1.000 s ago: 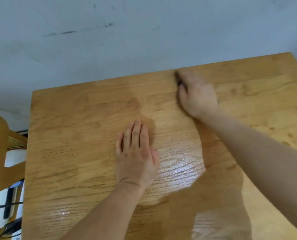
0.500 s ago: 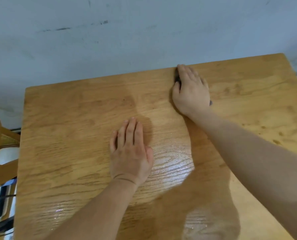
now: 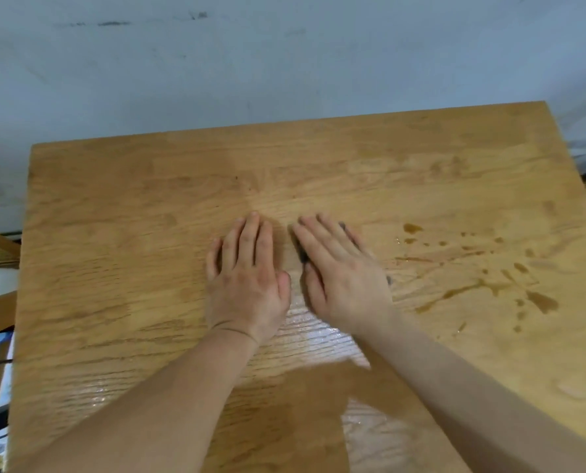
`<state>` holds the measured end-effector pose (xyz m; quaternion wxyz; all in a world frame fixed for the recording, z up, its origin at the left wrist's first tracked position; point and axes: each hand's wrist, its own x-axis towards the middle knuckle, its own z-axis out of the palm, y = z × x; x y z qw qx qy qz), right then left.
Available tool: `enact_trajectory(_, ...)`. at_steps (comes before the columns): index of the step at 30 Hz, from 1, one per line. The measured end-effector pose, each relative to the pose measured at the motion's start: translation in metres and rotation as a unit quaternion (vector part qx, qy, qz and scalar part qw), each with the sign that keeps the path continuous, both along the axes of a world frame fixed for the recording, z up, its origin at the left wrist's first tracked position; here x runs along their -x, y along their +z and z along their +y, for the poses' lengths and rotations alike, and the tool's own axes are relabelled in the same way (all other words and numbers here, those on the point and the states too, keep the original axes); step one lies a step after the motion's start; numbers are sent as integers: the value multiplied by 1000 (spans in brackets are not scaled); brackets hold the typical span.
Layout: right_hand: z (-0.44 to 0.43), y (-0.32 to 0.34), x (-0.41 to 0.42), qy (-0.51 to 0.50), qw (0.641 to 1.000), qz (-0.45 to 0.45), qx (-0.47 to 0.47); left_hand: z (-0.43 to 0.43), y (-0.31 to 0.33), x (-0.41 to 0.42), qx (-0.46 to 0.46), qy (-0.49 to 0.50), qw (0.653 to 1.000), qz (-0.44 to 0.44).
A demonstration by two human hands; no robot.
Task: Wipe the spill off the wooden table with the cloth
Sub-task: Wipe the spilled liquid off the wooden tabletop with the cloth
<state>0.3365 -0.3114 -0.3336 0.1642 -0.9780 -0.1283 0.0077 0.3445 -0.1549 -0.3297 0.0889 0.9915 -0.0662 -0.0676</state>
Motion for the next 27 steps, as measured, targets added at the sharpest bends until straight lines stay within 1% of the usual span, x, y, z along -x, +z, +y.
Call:
enact_trajectory(1, -8, 0, -21, -26, 1000, -5, 3, 0, 0, 0, 0, 3, 1000, -2)
enact_trajectory(2, -16, -1, -46, -75, 997, -12, 3, 0, 0, 0, -2, 6, 1000, -4)
enact_trajectory(4, -29, 0, -95, -189, 982, 1, 0, -1, 1, 0, -3, 7, 1000, -6)
enact_trajectory(5, -31, -1, -109, -225, 974, 11, -3, -1, 0, 2, -3, 7, 1000, -7)
enact_trajectory(6, -28, -1, -111, -241, 970, 15, -7, -1, 0, 3, -2, 7, 1000, -9)
enact_trajectory(8, -17, -2, -79, -227, 974, 1, -7, -2, -1, 4, 2, 11, 1000, -15)
enact_trajectory(11, -2, 4, 23, -160, 987, -2, -7, -2, -2, 4, 5, 16, 1000, -25)
enact_trajectory(13, 0, 3, 70, -124, 992, -5, 4, -3, -2, 3, 6, 16, 999, -31)
enact_trajectory(15, -3, 3, 81, -100, 995, -6, 5, -3, -1, 3, 7, 14, 999, -35)
enact_trajectory(18, -11, 4, 43, -59, 998, 3, -11, -3, 0, 1, 10, 16, 999, -45)
enact_trajectory(19, -13, 1, 23, -72, 997, 4, -18, -3, -1, 1, 10, 16, 999, -46)
enact_trajectory(22, -12, 1, -19, -190, 981, 6, -28, -3, -2, 4, 11, 14, 999, -50)
enact_trajectory(24, -3, -1, 2, -208, 977, 3, -38, -4, -2, 6, 11, 16, 998, -55)
enact_trajectory(27, -1, 3, 100, -135, 990, -1, -37, -3, -2, 6, 18, 16, 998, -53)
